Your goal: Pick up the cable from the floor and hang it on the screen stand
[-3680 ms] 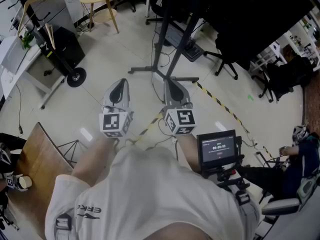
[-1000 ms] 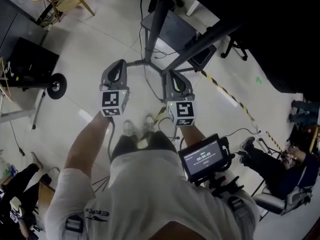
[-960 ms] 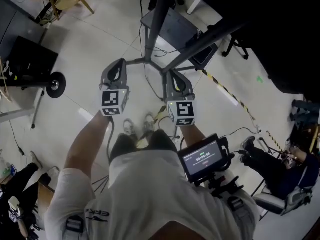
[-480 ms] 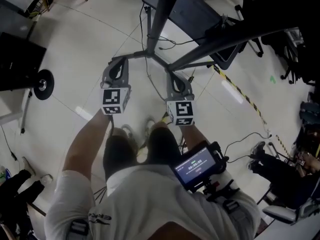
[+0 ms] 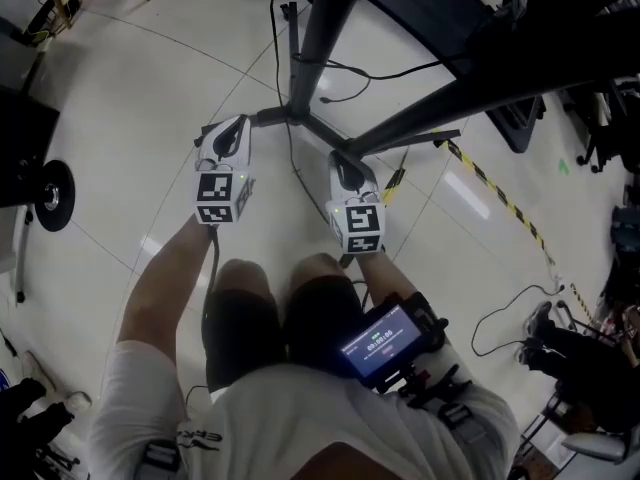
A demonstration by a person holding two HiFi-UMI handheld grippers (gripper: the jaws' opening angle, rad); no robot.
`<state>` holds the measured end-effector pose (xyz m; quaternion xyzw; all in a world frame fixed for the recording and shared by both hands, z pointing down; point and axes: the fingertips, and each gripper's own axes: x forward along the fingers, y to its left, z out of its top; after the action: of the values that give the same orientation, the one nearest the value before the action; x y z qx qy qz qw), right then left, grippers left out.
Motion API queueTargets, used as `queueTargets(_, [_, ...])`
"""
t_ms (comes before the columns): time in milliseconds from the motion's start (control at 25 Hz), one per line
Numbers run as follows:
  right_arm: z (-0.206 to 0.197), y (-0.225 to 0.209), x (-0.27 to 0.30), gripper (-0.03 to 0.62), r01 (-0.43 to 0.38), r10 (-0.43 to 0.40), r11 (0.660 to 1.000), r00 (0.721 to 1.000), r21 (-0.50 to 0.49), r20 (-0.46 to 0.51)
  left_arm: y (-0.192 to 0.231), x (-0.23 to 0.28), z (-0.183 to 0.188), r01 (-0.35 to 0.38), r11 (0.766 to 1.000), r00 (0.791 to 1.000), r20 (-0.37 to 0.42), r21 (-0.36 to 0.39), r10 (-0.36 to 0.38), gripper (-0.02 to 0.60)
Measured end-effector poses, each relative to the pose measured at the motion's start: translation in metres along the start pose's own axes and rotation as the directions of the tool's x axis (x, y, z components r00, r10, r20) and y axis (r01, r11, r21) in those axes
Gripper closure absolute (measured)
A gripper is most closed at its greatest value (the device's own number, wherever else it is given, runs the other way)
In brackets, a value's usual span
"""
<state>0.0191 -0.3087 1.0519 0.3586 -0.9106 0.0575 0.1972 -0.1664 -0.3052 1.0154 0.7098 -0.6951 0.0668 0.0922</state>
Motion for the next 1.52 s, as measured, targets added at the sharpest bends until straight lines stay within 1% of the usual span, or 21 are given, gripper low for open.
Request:
queueTargets(80, [-0.031, -0.003, 0.018, 0.582, -0.006, 0.006, 1.000, 1.000, -0.005, -0.011, 0.002, 0.015, -0.029, 0.016, 1.000, 1.000, -0.015, -0.007, -0.017, 0.578])
queueTargets(240, [-0.086, -0.001, 0.044, 0.582, -0.014, 0.014, 1.000, 0.998, -0.005, -0.054, 0.007, 0.030, -0.076, 0.037, 0.997, 0.998, -0.054, -0.067, -0.040, 0.578])
queueTargets(280, [-0.096, 0.001, 0.049, 0.582, -0.016, 0.016, 1.000, 0.998, -0.003, -0.064, 0.008, 0.031, -0.083, 0.042, 0.997, 0.997, -0.055, -0.068, -0.046, 0.578])
queueTargets(400, [-0.118, 0.011, 0.061, 0.582, -0.028, 0.028, 1.000, 0.996, 0.004, -0.082, 0.009, 0.033, -0.100, 0.063, 0.997, 0.996, -0.056, -0.041, -0.065, 0.578])
queueTargets(560, [-0.150, 0.021, 0.067, 0.582, -0.049, 0.048, 0.999, 0.992, -0.006, -0.116, -0.002, 0.035, -0.134, 0.098, 0.995, 0.991, -0.094, -0.028, -0.100, 0.578])
queueTargets(720, [-0.194, 0.026, 0.075, 0.580, -0.070, 0.065, 0.997, 0.980, -0.017, -0.190, -0.020, 0.033, -0.182, 0.155, 0.988, 0.971, -0.180, -0.009, -0.155, 0.578])
queueTargets(840, [-0.228, 0.034, 0.079, 0.579, -0.098, 0.084, 0.995, 0.959, -0.037, -0.269, -0.031, 0.024, -0.208, 0.184, 0.983, 0.957, -0.226, -0.021, -0.184, 0.578])
queueTargets(880, [-0.240, 0.038, 0.080, 0.566, -0.109, 0.091, 0.993, 0.951, -0.045, -0.296, -0.034, 0.020, -0.215, 0.194, 0.981, 0.952, -0.237, -0.026, -0.195, 0.578])
queueTargets(960, [-0.261, 0.043, 0.085, 0.529, -0.132, 0.105, 0.990, 0.932, -0.056, -0.348, -0.041, 0.012, -0.225, 0.222, 0.975, 0.942, -0.254, -0.027, -0.221, 0.578])
queueTargets(1040, [-0.280, 0.045, 0.090, 0.506, -0.144, 0.108, 0.988, 0.913, -0.061, -0.394, -0.043, 0.006, -0.230, 0.241, 0.970, 0.935, -0.264, -0.024, -0.238, 0.578])
queueTargets(1160, [-0.300, 0.044, 0.094, 0.492, -0.144, 0.097, 0.987, 0.889, -0.071, -0.448, -0.037, 0.000, -0.233, 0.233, 0.972, 0.933, -0.275, -0.028, -0.231, 0.578])
queueTargets(1320, [-0.316, 0.050, 0.100, 0.490, -0.154, 0.098, 0.985, 0.865, -0.075, -0.492, -0.027, -0.006, -0.235, 0.217, 0.976, 0.934, -0.284, -0.026, -0.216, 0.578])
queueTargets(1440, [-0.324, 0.050, 0.102, 0.493, -0.147, 0.086, 0.986, 0.850, -0.077, -0.519, -0.024, -0.009, -0.237, 0.212, 0.977, 0.934, -0.290, -0.027, -0.211, 0.578])
queueTargets(1520, [-0.325, 0.048, 0.103, 0.533, -0.134, 0.070, 0.988, 0.848, -0.084, -0.525, -0.021, -0.009, -0.239, 0.208, 0.978, 0.933, -0.294, -0.024, -0.206, 0.578])
